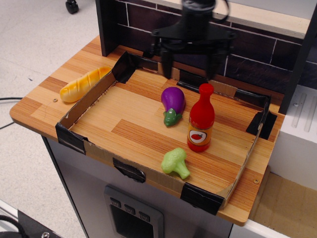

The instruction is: Topple hot sauce bottle

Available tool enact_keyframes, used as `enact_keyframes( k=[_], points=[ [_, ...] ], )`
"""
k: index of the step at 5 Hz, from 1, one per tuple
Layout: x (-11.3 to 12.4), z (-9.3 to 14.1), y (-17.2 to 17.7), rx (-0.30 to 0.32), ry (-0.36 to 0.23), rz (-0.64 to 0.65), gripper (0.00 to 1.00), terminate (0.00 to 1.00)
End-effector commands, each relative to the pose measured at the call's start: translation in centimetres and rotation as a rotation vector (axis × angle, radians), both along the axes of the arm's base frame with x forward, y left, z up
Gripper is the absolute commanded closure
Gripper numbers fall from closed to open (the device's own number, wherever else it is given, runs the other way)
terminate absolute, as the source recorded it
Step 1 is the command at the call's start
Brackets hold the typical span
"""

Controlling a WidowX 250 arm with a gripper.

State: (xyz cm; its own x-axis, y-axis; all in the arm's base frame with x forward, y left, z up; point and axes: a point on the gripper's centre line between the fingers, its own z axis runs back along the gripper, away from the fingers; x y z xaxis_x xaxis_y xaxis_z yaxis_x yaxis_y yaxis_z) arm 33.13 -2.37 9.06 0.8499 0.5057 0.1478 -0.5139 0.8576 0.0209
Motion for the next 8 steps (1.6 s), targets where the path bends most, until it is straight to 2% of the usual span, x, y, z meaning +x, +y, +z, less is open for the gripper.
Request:
enact_keyframes(
  k=[1,2,3,5,6,7,8],
  points=[
    [-0.4,3.3,-2.4,-0.031,-0.051,-0.016,0.0,0.0],
    [-1.7,3.3,-3.3,-0.006,-0.056,-0.052,0.0,0.0],
    [-2.9,2.3,-4.1,0.009,-0.067,-0.082,0.0,0.0],
    [-3.0,0.8,-4.6,0.03,-0.066,-0.091,0.0,0.0],
    [-2.8,0.7,-4.6,0.004,-0.046,-0.094,1.0,0.0],
    [-2.5,1.0,-4.4,0.001,-0.063,-0.079,1.0,0.0],
    [-2.0,1.4,-4.2,0.033,-0.107,-0.123,1.0,0.0]
  ],
)
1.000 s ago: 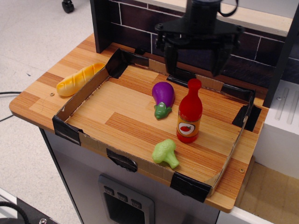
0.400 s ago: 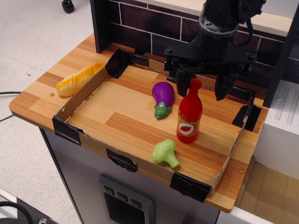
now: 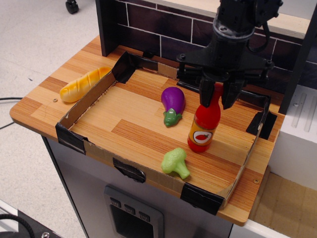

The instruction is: Topple hot sauce bottle

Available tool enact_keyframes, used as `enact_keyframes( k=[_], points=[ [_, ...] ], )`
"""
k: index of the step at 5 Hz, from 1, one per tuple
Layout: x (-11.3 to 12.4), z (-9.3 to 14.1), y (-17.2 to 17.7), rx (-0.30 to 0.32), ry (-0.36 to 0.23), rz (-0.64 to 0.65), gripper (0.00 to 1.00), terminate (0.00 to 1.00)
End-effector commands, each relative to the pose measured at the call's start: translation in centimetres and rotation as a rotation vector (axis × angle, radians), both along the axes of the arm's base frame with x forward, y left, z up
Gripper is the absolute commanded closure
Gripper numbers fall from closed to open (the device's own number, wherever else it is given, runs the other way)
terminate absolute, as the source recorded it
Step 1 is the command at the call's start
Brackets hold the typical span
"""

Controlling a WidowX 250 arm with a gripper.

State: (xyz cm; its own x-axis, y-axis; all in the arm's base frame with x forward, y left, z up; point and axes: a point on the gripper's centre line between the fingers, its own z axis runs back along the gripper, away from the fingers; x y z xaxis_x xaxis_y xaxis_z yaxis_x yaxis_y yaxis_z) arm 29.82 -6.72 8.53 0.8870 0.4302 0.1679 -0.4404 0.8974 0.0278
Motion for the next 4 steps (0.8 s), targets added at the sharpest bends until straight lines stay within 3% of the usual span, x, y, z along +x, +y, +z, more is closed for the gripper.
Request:
enact_keyframes(
  k=[1,2,4],
  points=[
    [2.1,2.7,0.3,0.017,-0.182,-0.102,1.0,0.0],
    [3.4,3.1,0.4,0.021,-0.329,-0.216,1.0,0.0],
    [4.3,2.3,0.0,-0.07,-0.461,-0.311,1.0,0.0]
  ],
)
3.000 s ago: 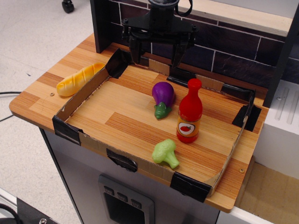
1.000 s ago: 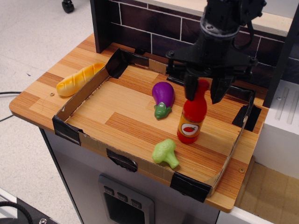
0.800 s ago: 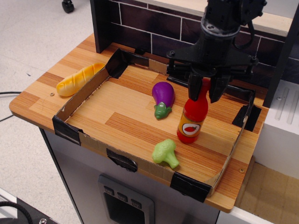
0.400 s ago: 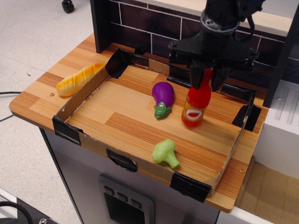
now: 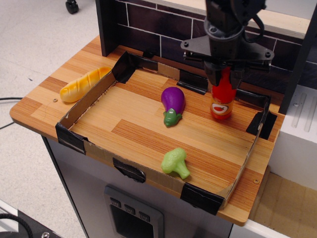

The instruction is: Topple hot sauce bottle

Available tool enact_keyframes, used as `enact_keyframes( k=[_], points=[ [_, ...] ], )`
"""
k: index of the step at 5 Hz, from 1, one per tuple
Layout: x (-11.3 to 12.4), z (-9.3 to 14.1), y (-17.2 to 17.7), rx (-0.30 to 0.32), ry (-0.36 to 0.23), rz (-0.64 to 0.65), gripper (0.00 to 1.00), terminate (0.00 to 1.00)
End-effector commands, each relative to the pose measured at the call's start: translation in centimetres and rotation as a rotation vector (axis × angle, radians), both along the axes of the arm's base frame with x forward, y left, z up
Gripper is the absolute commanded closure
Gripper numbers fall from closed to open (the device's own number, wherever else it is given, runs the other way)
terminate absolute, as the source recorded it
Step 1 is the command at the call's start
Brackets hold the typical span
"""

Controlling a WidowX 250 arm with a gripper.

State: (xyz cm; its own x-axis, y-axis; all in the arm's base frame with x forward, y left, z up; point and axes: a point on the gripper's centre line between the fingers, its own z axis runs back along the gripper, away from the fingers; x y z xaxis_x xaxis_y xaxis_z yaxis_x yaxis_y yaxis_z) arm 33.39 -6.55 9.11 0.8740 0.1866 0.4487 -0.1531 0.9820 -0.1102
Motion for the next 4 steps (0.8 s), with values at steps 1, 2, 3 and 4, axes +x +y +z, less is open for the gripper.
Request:
enact_keyframes(
  k=[1,2,3,4],
  points=[
    [0.8,0.8,-0.5,-0.038,-0.089,-0.004,1.0,0.0],
    [0.5,-0.8,-1.1,-0.042,-0.019,0.028,1.0,0.0],
    [0.1,-2.3,-1.5,-0.038,0.033,0.097,1.0,0.0],
    [-0.7,-4.1,-2.4,-0.019,0.069,0.151,1.0,0.0]
  ],
)
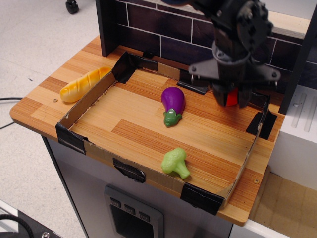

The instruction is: Topple hot sauce bottle

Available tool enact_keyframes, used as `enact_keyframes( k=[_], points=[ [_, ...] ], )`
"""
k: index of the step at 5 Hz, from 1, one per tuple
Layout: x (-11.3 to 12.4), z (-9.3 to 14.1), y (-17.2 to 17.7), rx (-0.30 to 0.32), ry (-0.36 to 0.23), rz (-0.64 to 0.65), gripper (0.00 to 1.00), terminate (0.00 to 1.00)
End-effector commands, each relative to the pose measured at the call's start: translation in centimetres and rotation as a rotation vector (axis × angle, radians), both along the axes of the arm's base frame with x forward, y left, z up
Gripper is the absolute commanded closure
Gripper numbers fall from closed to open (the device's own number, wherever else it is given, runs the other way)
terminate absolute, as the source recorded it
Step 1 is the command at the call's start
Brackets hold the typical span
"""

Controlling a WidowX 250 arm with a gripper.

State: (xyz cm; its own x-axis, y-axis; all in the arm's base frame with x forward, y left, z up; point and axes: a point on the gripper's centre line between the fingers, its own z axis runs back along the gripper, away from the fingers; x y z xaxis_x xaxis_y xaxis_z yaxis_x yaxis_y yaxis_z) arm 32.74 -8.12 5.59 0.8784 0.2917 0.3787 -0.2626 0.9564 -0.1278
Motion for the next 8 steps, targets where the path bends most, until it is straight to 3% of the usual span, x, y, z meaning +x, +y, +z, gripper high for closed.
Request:
enact_keyframes(
  k=[1,3,4,5,6,7,8],
  points=[
    [-0.6,-1.7,-1.1,-0.01,0.045,0.095,1.0,0.0],
    [-1.7,-3.2,-0.8,-0.024,0.116,0.123,1.0,0.0],
    [-2.0,-3.3,-0.6,-0.026,0.147,0.123,0.0,0.0],
    [-1.9,-3.2,-0.6,0.002,0.107,0.103,0.0,0.0],
    [-1.7,-2.4,-0.7,-0.014,0.097,0.101,0.0,0.0],
    [-1.6,-0.8,-0.7,-0.021,0.038,0.135,0.0,0.0],
    [-1.3,1.0,-0.5,-0.051,0.037,0.165,0.0,0.0]
  ],
)
